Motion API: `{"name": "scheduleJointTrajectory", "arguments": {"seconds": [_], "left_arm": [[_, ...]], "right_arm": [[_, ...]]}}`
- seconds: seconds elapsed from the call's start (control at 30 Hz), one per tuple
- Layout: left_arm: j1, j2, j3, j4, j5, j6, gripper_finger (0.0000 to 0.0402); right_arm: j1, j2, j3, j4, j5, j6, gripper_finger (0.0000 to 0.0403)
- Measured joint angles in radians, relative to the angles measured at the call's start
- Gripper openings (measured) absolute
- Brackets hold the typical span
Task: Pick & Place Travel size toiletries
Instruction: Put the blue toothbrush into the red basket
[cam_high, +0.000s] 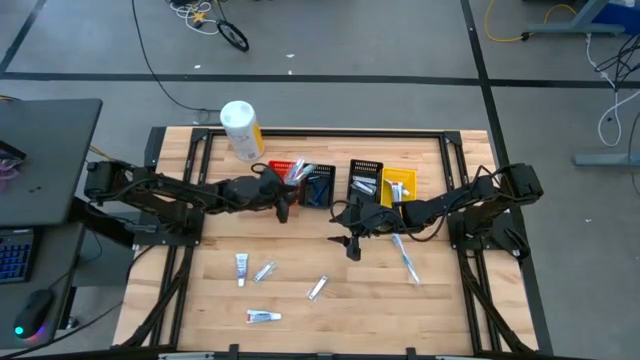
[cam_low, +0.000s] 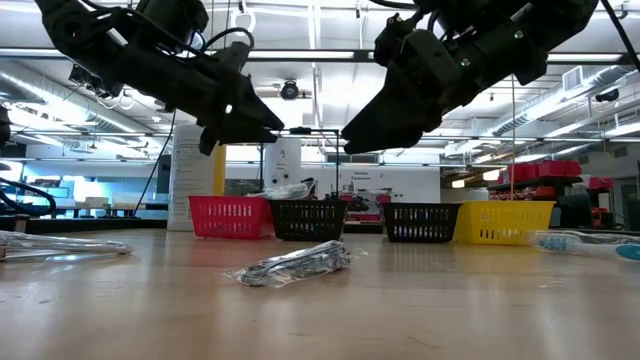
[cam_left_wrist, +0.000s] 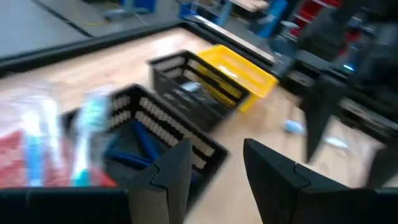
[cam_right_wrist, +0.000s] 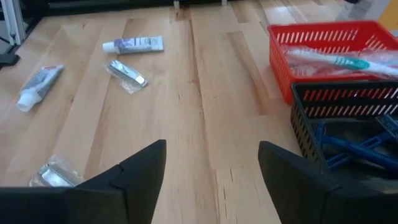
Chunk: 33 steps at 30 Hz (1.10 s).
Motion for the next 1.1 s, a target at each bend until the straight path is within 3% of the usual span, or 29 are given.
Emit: {"name": "scheduleJointTrajectory", "arguments": {"seconds": [0.2, 0.33, 0.7, 0.9, 1.1], "left_arm": [[-0.043, 0.000, 0.000, 0.135, 0.142, 0.069, 0.0155], [-0.101, 0.000, 0.000, 0.232, 0.174, 0.093, 0.0155], [-0.227, 0.000, 0.085, 0.244, 0.165, 0.235, 0.0155], [-0.287, 0.000, 0.090, 0.243, 0.145, 0.240, 0.0155], [-0.340, 0.000, 0.090, 0.241, 0.095, 0.229, 0.0155]], "right_arm": [[0.000, 0.000, 0.000, -0.040, 0.001, 0.000, 0.0265], [0.000, 0.000, 0.000, -0.038, 0.000, 0.000, 0.0265], [0.000, 0.000, 0.000, -0.032, 0.032, 0.000, 0.0265], [-0.008, 0.000, 0.000, -0.032, 0.148, 0.000, 0.0265], [-0.015, 0.000, 0.000, -0.009, 0.141, -0.003, 0.0265]]}}
